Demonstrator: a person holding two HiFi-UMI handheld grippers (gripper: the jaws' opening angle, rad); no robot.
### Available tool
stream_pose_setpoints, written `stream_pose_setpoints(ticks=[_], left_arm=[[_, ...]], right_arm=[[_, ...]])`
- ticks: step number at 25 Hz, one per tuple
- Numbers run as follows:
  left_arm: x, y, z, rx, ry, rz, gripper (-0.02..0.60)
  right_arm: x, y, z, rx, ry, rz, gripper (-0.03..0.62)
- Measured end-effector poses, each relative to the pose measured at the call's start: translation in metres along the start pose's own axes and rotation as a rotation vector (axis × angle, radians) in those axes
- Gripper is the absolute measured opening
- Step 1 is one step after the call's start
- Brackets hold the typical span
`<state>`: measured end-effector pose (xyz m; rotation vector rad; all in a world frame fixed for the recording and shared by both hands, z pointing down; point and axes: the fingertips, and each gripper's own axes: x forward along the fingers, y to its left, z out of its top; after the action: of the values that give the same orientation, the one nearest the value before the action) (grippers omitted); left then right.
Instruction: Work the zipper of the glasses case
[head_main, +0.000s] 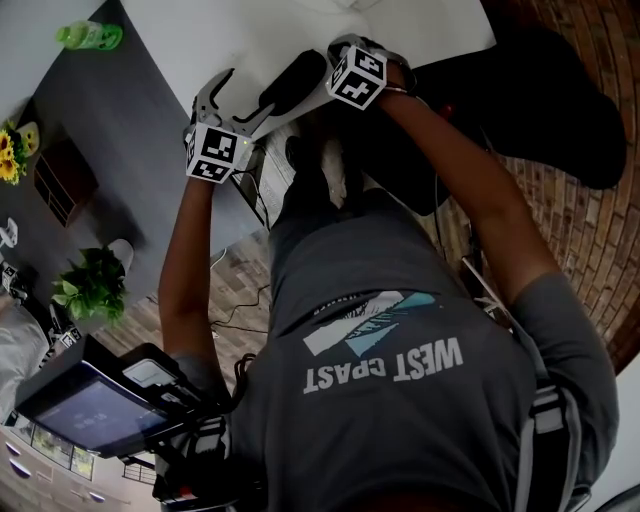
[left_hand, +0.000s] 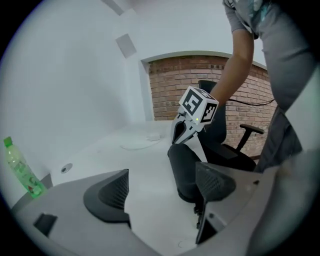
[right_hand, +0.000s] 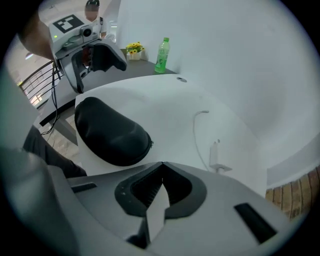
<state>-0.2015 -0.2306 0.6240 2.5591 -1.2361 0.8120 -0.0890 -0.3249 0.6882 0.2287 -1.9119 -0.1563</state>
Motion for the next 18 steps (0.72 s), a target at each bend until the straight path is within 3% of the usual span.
stream_pose_setpoints(ticks=[1,3,5,6,9,13,18], left_arm=[[-0.005,0.002,0.005,-0.002,-0.018,0.027,0.414],[-0.022,0.005,0.018,0.002,-0.056,0.083,0.256],[-0.043,0.008,0.036,0.003,-0.091,0.147,0.043],[-0.053,0.011,0.046,-0.008,-0.110,0.181,0.005],[-0.085,0.018,0.072,-0.115,-0.196,0.272,0.005],[-0.134,0.013,0.111,-0.299,-0.359,0.349,0.005],[-0.190,-0.020,0.160,-0.324,-0.485,0.421,0.005]], right_arm=[[-0.003,-0.005,0.001,0.018,-0.013,-0.022,-0.005],[-0.012,-0.011,0.003,0.060,-0.048,-0.058,-0.005],[-0.026,-0.017,0.007,0.113,-0.098,-0.094,-0.005],[-0.036,-0.021,0.010,0.141,-0.132,-0.113,-0.005],[-0.075,-0.027,0.026,0.246,-0.296,-0.138,-0.005],[-0.160,-0.021,0.064,0.402,-0.659,-0.095,-0.005],[-0.291,0.001,0.092,0.472,-1.020,-0.017,-0.005]])
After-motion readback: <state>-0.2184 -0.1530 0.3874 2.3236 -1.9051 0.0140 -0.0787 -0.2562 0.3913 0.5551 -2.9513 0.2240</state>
